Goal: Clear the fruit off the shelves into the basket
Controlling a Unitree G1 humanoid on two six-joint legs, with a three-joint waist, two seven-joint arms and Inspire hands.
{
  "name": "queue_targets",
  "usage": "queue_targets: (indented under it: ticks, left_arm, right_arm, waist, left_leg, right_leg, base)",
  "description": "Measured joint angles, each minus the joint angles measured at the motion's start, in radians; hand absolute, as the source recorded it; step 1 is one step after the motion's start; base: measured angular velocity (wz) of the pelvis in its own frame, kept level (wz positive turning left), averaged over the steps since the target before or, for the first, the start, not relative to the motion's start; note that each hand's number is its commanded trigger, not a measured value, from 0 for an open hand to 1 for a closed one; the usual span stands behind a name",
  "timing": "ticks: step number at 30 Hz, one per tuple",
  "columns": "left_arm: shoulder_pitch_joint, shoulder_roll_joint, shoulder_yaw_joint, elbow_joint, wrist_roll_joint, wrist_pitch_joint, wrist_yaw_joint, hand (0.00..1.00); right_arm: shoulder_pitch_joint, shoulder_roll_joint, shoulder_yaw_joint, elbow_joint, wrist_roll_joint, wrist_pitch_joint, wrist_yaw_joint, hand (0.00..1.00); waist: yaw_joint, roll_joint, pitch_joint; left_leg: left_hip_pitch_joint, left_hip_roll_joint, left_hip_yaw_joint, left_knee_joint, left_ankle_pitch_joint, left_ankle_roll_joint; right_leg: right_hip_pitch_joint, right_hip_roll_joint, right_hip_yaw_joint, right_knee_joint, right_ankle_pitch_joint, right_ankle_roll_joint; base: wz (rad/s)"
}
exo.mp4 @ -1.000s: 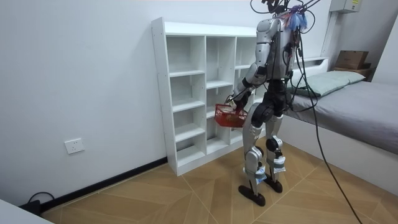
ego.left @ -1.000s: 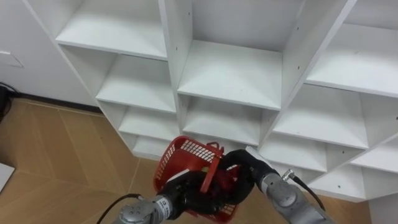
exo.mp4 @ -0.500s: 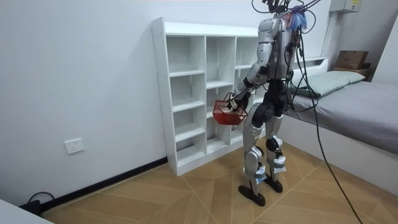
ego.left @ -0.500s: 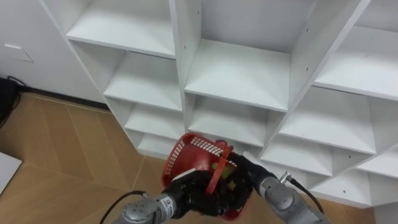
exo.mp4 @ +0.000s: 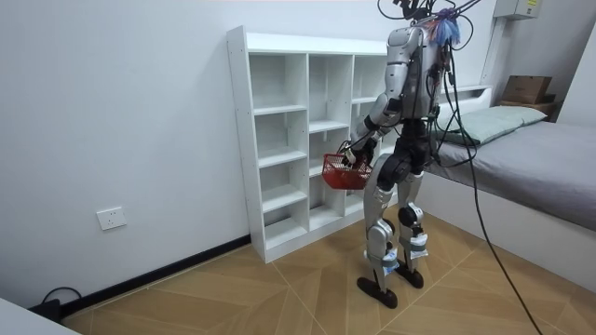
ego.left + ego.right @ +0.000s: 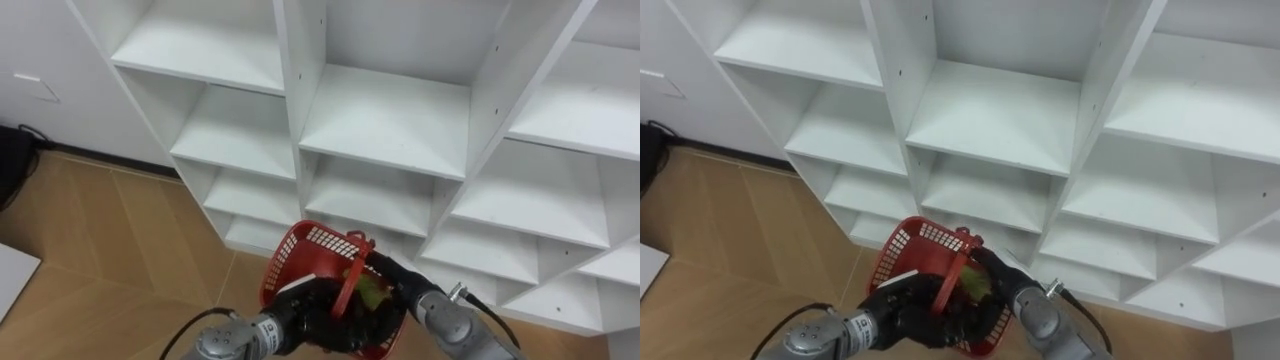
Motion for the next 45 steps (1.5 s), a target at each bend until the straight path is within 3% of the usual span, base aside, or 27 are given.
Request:
queue_targets:
  ticks: [10, 17, 23, 27, 31, 38, 43, 45]
  left_arm:
    - [0.005, 0.002, 0.008, 0.002, -0.002, -0.001, 0.005, 1.00]
    - [0.024, 0.006, 0.014, 0.043, -0.020, -0.002, 0.072, 1.00]
    - [0.071, -0.001, 0.075, 0.065, -0.094, -0.002, 0.147, 1.00]
    - [0.094, 0.005, 0.095, 0.067, -0.130, -0.002, 0.185, 1.00]
    - [0.129, 0.007, 0.150, 0.088, -0.050, -0.002, 0.229, 1.00]
    - [0.169, 0.013, 0.240, 0.166, 0.220, -0.002, 0.304, 1.00]
    - [0.224, 0.031, 0.333, 0.183, 0.294, -0.014, 0.372, 1.00]
    - [0.231, 0.031, 0.365, 0.224, 0.296, -0.018, 0.403, 1.00]
  right_arm:
    - [0.039, -0.009, -0.007, -0.001, -0.002, -0.018, -0.001, 0.00]
    - [0.042, -0.008, -0.008, -0.003, 0.002, -0.024, -0.002, 0.00]
    - [0.072, -0.006, -0.008, -0.053, 0.011, -0.033, -0.002, 0.00]
    - [0.079, -0.014, -0.008, -0.083, 0.019, -0.041, -0.012, 0.00]
    - [0.115, -0.014, -0.013, -0.110, 0.016, -0.052, -0.010, 0.00]
    - [0.203, -0.040, -0.145, -0.135, 0.024, -0.055, -0.025, 0.00]
    - [0.290, -0.057, -0.215, -0.155, 0.066, -0.071, -0.066, 0.00]
    - [0.320, -0.058, -0.246, -0.148, 0.078, -0.072, -0.091, 0.00]
  waist:
    - [-0.001, -0.002, 0.0000]
    - [-0.002, -0.003, -0.0010]
    - [0.006, -0.025, -0.0179]
    - [0.004, -0.028, -0.0201]
    - [0.001, -0.032, -0.0230]
    - [-0.020, -0.040, -0.0248]
    - [-0.026, -0.038, -0.0241]
    - [-0.028, -0.032, -0.0203]
  left_leg:
    - [0.015, -0.008, -0.001, -0.004, 0.000, 0.000]
    - [0.023, -0.009, -0.001, -0.004, 0.000, 0.000]
    - [0.067, -0.009, 0.005, -0.023, 0.000, 0.000]
    - [0.085, -0.009, 0.008, -0.034, 0.000, 0.000]
    - [0.109, -0.011, 0.025, -0.056, 0.000, 0.000]
    - [0.121, -0.010, 0.029, -0.072, 0.000, 0.000]
    - [0.145, -0.009, 0.051, -0.092, 0.000, -0.001]
    - [0.150, -0.009, 0.057, -0.101, 0.000, -0.001]
  right_leg:
    - [0.013, -0.003, 0.003, 0.000, -0.009, 0.004]
    - [0.024, -0.002, -0.003, -0.004, -0.009, 0.004]
    - [0.062, -0.001, 0.006, -0.019, -0.011, 0.006]
    - [0.074, -0.001, 0.013, -0.021, -0.012, 0.007]
    - [0.087, 0.000, 0.030, -0.028, -0.013, 0.008]
    - [0.094, 0.001, 0.033, -0.040, -0.012, 0.009]
    - [0.100, 0.003, 0.053, -0.046, -0.012, 0.009]
    - [0.099, 0.003, 0.059, -0.048, -0.011, 0.011]
  base:
    - [0.00]
    - [0.00]
    - [-0.02]
    - [-0.03]
    - [-0.11]
    - [0.00]
    - [-0.13]
    - [-0.12]
